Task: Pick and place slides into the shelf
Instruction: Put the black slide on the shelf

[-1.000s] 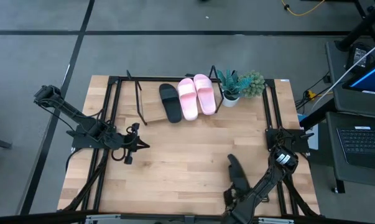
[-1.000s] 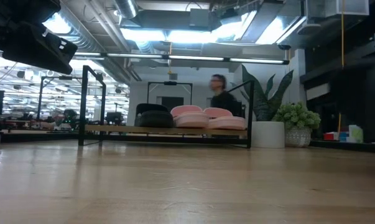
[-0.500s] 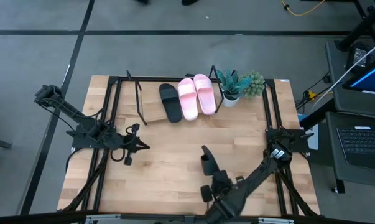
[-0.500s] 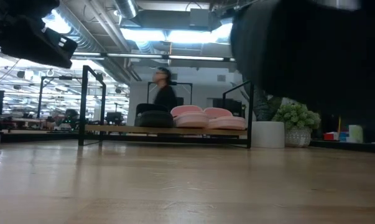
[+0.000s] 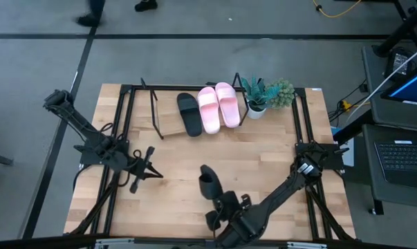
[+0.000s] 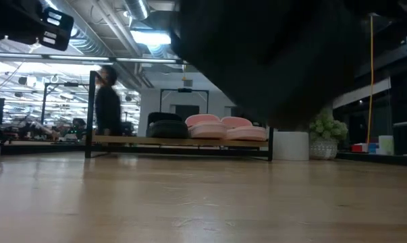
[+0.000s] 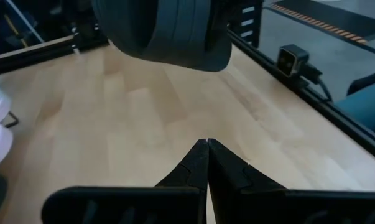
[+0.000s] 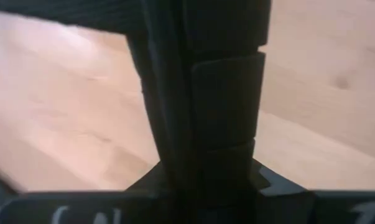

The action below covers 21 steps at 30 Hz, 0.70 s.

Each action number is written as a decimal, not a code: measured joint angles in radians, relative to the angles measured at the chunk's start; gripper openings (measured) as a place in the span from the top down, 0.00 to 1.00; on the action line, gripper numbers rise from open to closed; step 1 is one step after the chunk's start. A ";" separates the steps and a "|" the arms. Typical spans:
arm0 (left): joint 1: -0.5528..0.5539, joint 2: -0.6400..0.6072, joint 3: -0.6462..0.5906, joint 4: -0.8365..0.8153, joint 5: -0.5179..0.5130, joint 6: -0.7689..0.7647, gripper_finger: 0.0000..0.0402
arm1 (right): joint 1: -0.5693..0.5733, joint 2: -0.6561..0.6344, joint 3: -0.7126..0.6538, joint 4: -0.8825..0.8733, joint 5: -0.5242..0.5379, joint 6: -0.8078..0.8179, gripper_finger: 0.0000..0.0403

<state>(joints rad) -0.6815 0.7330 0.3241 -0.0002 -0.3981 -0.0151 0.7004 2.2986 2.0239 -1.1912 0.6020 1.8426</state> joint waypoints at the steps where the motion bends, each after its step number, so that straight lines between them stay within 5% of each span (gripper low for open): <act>1: -0.007 0.000 0.000 0.000 0.000 0.000 1.00 | 0.001 0.000 0.000 0.035 0.020 -0.017 0.82; 11: -0.066 0.000 0.000 0.002 0.000 0.000 1.00 | -0.035 -0.001 -0.010 0.324 0.131 -0.295 0.82; 21: -0.113 0.000 0.000 0.002 0.000 -0.002 1.00 | -0.116 -0.004 -0.302 1.071 0.111 -0.710 0.83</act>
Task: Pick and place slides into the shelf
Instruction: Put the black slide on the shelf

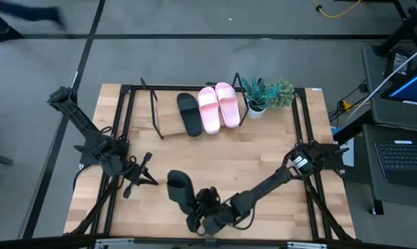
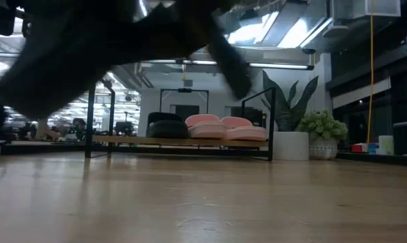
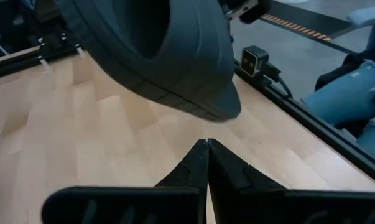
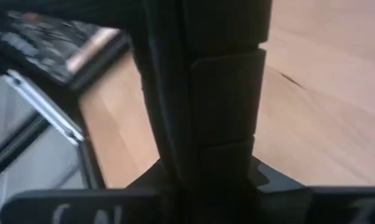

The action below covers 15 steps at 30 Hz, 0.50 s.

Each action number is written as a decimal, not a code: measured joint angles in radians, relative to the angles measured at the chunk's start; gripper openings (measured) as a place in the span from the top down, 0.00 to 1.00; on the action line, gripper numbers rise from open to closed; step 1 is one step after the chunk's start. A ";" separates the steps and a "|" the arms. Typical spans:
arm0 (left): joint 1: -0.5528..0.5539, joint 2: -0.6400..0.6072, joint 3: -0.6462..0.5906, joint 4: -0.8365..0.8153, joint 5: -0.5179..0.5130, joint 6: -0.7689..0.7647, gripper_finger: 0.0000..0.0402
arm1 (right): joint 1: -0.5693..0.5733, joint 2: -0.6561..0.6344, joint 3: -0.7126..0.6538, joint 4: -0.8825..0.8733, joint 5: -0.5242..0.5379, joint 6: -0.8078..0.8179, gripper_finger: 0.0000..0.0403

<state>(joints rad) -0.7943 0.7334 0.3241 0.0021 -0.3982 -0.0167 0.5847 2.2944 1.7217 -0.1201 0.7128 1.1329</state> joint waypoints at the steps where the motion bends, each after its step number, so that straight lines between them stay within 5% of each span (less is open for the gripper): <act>1: -0.005 0.000 0.000 0.000 0.000 -0.003 1.00 | -0.006 0.000 -0.036 0.099 0.000 -0.057 0.83; 8: -0.038 0.000 0.000 0.002 -0.001 -0.033 1.00 | -0.057 -0.007 -0.322 0.809 -0.011 -0.407 0.83; 15: -0.044 0.000 0.000 0.084 -0.111 0.004 1.00 | -0.131 -0.006 -0.526 1.108 -0.011 -0.443 0.83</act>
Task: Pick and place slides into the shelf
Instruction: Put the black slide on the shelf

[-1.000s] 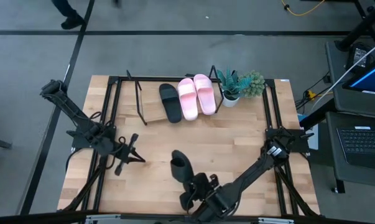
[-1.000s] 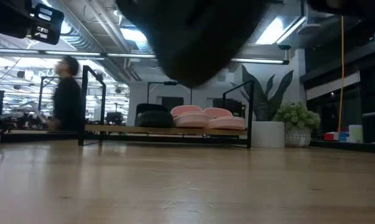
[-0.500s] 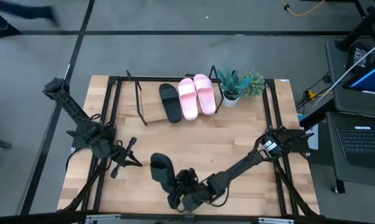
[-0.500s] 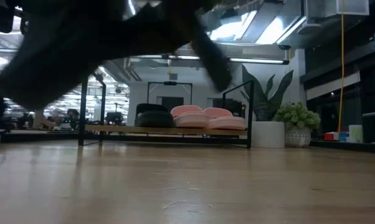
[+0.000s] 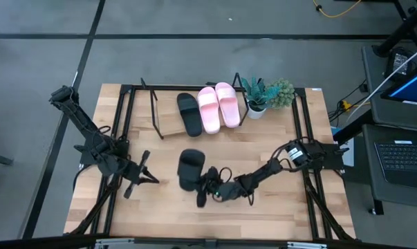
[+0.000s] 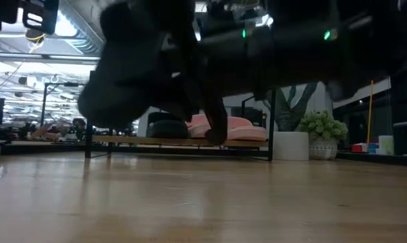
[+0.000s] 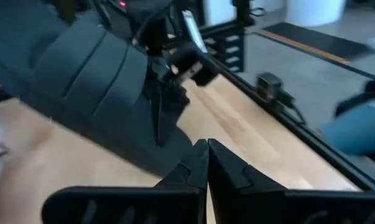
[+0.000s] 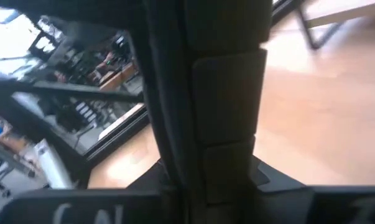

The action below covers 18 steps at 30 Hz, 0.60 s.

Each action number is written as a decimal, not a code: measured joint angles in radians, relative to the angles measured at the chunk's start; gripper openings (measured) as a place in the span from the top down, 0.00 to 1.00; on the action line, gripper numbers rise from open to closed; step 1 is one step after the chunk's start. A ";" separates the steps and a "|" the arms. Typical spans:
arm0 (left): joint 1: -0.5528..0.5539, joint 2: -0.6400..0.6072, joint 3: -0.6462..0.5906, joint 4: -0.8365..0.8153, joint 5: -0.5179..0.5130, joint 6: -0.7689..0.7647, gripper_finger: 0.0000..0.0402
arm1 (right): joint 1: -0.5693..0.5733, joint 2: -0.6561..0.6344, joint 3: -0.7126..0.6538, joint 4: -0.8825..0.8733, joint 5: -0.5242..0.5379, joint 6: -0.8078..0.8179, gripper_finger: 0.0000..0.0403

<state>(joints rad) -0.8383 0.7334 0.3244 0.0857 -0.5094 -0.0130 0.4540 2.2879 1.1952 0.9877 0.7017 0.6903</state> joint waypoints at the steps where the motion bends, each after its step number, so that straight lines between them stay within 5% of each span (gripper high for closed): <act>1: 0.000 0.000 0.000 0.006 -0.021 0.007 1.00 | -0.010 0.000 -0.014 0.018 0.000 0.003 0.83; 8: 0.031 0.032 0.000 0.077 -0.157 0.078 1.00 | -0.068 0.000 -0.052 0.075 -0.008 -0.053 0.83; 18: 0.187 0.198 0.000 0.214 -0.223 0.295 1.00 | -0.135 0.000 -0.052 0.158 -0.103 -0.089 0.83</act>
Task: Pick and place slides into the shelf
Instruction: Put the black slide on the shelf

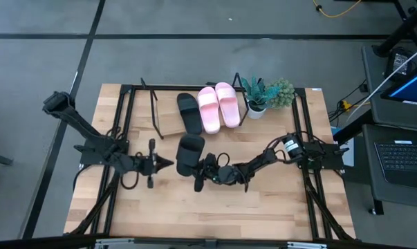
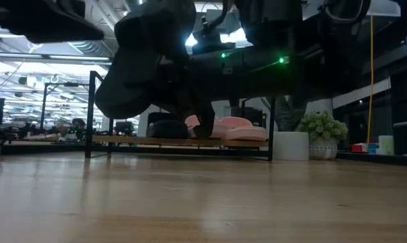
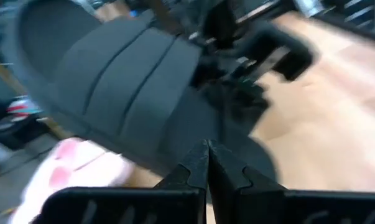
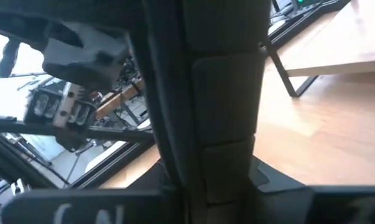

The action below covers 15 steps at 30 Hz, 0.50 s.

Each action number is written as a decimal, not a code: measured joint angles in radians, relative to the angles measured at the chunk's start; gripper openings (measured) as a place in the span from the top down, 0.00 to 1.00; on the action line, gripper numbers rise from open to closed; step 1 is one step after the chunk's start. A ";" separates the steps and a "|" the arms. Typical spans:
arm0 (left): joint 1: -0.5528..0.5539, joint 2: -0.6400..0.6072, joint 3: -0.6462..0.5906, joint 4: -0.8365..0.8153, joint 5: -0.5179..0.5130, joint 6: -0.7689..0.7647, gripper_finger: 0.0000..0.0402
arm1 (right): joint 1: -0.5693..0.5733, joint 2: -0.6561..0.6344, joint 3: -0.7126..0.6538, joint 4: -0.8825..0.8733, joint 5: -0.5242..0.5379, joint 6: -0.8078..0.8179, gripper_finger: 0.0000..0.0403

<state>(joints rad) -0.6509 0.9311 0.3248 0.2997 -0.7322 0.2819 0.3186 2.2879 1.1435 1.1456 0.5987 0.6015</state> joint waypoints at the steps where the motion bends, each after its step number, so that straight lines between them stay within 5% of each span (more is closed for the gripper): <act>1: 0.006 0.004 0.000 0.005 -0.033 0.016 1.00 | -0.003 0.000 0.000 0.002 0.001 0.002 0.83; 8: -0.006 0.005 0.001 0.167 -0.078 0.155 0.97 | -0.025 0.000 0.000 0.002 -0.032 0.021 0.83; 15: -0.012 0.006 0.001 0.190 -0.101 0.222 0.76 | -0.050 0.000 0.000 0.011 -0.070 0.040 0.83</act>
<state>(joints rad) -0.6632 0.9370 0.3260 0.4896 -0.8331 0.5043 0.2685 2.2879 1.1439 1.1570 0.5285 0.6416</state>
